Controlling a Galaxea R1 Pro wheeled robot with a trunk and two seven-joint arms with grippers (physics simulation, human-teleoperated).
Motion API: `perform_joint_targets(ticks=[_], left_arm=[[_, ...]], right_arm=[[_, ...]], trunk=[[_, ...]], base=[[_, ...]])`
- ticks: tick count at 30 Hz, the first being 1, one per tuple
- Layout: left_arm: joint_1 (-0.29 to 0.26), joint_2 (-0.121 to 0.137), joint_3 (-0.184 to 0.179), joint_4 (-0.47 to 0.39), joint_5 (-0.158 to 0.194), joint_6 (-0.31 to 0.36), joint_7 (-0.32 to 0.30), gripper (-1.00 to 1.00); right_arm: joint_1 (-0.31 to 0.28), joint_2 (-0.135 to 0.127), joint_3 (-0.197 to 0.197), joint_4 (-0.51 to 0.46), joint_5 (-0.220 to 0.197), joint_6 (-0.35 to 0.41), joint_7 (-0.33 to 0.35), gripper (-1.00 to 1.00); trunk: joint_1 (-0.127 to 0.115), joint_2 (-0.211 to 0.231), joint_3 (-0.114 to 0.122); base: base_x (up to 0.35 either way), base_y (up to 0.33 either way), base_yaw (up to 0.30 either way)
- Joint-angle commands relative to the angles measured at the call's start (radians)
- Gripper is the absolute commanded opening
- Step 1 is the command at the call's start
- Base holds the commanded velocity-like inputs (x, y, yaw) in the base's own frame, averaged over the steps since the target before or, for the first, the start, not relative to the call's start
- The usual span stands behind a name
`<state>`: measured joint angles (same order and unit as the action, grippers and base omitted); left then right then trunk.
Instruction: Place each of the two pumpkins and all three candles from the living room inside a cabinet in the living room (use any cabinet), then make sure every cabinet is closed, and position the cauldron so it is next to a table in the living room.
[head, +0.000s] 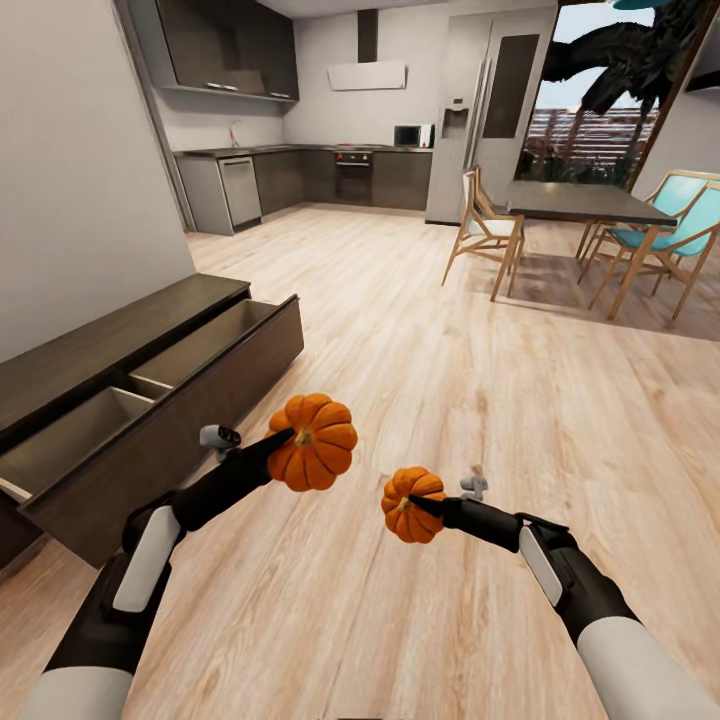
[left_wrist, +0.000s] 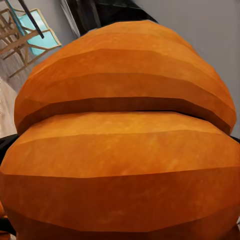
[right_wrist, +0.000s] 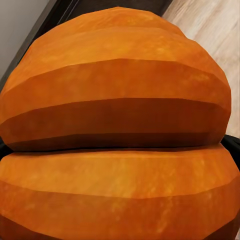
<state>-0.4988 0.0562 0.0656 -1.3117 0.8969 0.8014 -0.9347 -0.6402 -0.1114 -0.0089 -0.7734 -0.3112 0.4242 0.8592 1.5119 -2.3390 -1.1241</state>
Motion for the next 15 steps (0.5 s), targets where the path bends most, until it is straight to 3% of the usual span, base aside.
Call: perform_joint_targets(ticks=[1,15], left_arm=[[0.001,0.000,0.000,0.000,0.002,0.001,-0.002,-1.00],[0.002,-0.001,0.000,0.000,0.002,0.001,-0.002,-1.00]], right_arm=[[0.000,0.000,0.000,0.000,-0.001,0.001,0.000,-1.00],[0.001,0.001,0.000,-0.001,0.000,-0.001,0.000,-1.00]], trunk=[[0.000,0.000,0.000],[0.000,0.000,0.014]], base=[[0.000,0.000,0.000],[0.000,0.000,0.000]])
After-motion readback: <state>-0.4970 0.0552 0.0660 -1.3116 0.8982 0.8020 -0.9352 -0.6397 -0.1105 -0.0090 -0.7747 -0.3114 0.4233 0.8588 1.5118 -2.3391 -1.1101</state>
